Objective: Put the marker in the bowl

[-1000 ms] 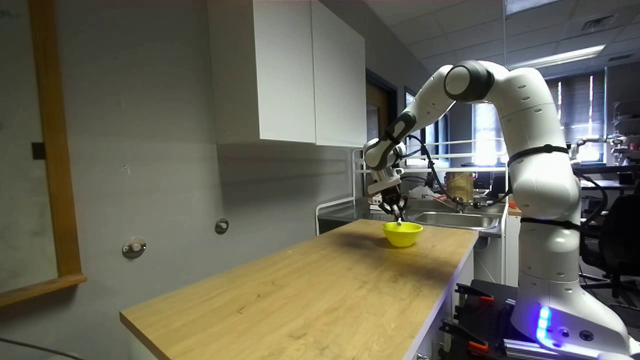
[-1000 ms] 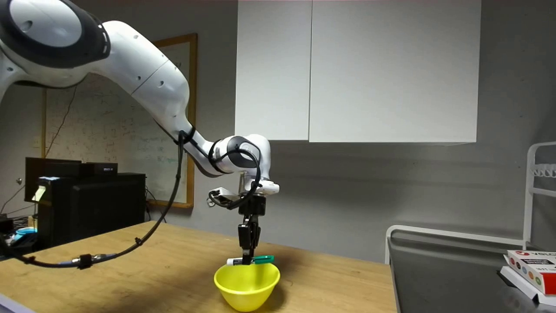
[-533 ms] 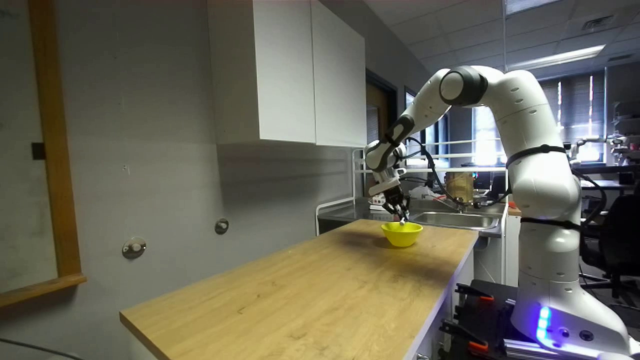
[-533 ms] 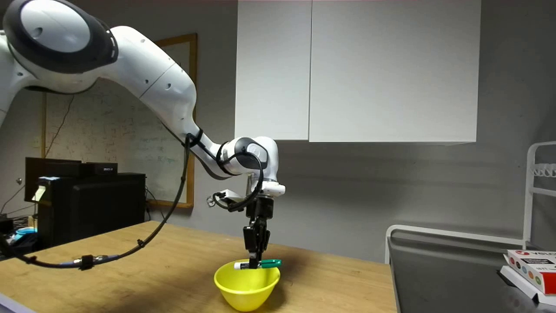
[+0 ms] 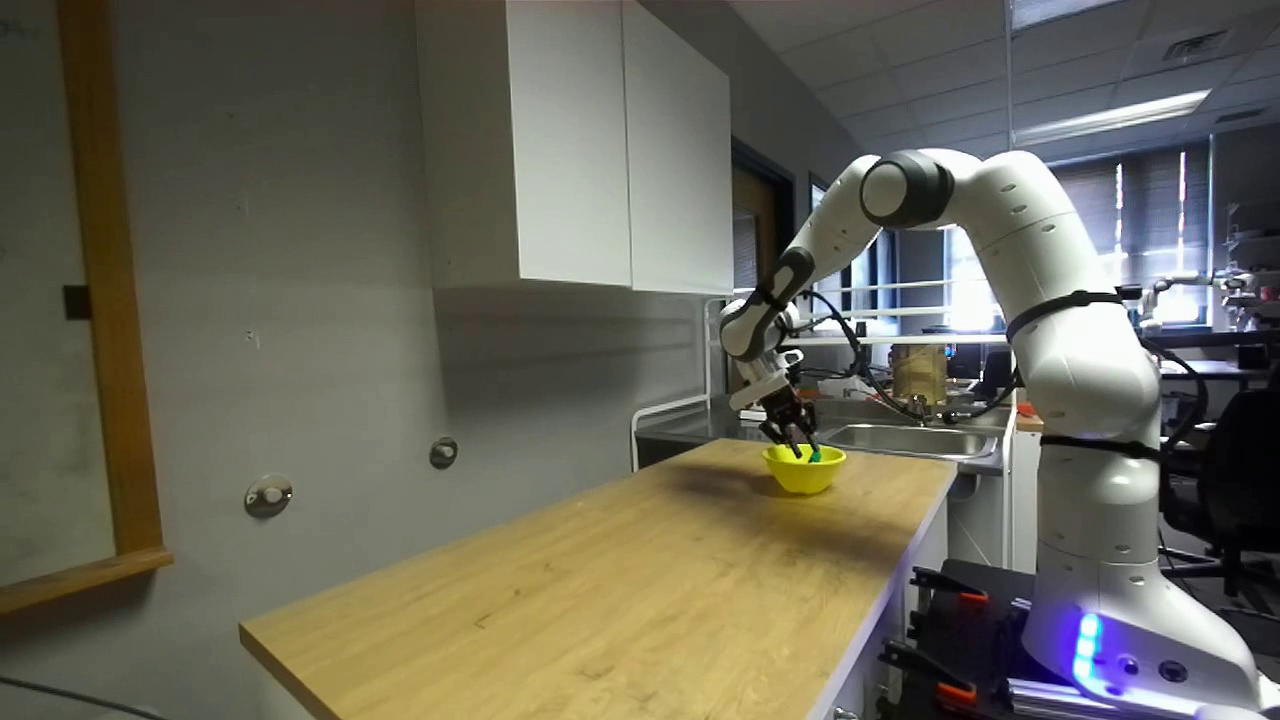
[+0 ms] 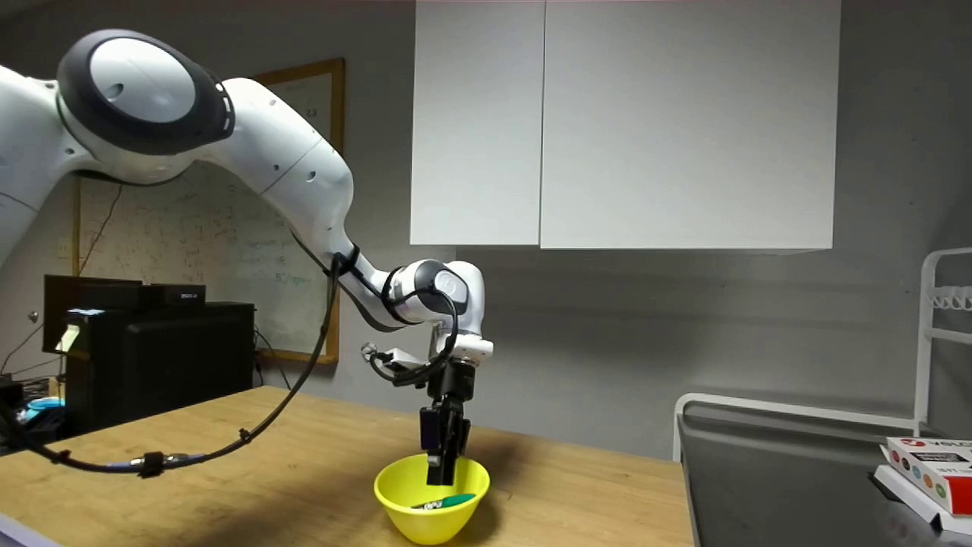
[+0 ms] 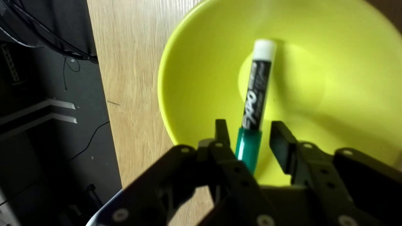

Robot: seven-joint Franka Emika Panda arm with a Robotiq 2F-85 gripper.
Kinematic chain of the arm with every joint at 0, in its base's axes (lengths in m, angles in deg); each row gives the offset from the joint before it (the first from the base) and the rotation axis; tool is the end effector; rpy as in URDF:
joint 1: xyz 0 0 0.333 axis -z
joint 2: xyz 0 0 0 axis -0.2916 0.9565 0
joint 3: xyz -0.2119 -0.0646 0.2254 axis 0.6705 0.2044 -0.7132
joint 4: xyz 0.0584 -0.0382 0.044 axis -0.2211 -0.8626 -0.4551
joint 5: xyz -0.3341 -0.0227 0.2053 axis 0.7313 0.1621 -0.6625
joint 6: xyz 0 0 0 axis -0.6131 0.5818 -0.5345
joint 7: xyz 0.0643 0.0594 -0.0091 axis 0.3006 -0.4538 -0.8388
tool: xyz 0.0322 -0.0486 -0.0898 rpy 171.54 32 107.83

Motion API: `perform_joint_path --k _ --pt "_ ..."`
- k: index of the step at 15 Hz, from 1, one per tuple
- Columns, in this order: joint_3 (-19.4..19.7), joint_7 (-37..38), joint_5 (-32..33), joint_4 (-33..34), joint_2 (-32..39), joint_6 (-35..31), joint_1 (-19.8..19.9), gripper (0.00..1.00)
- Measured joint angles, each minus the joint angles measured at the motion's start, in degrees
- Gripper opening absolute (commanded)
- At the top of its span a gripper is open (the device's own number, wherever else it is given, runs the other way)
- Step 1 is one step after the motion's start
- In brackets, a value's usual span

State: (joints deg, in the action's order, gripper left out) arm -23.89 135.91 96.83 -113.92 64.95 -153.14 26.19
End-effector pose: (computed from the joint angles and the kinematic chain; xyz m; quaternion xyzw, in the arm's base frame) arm 0.5192 -0.2638 0.3012 0.6910 -0.6824 -0.1073 0.2130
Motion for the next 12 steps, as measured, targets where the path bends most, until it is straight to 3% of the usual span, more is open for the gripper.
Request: perform_joint_path --k 4,8,12 --pt "0.0 1.1 0.2 1.6 0.2 2.1 -0.9 1.00" --pt "-0.6 -0.5 -0.4 2.5 -0.2 2.8 -1.0 1.00" --pt "-1.6 -8.3 -2.9 2.2 -2.6 1.6 -0.9 1.00"
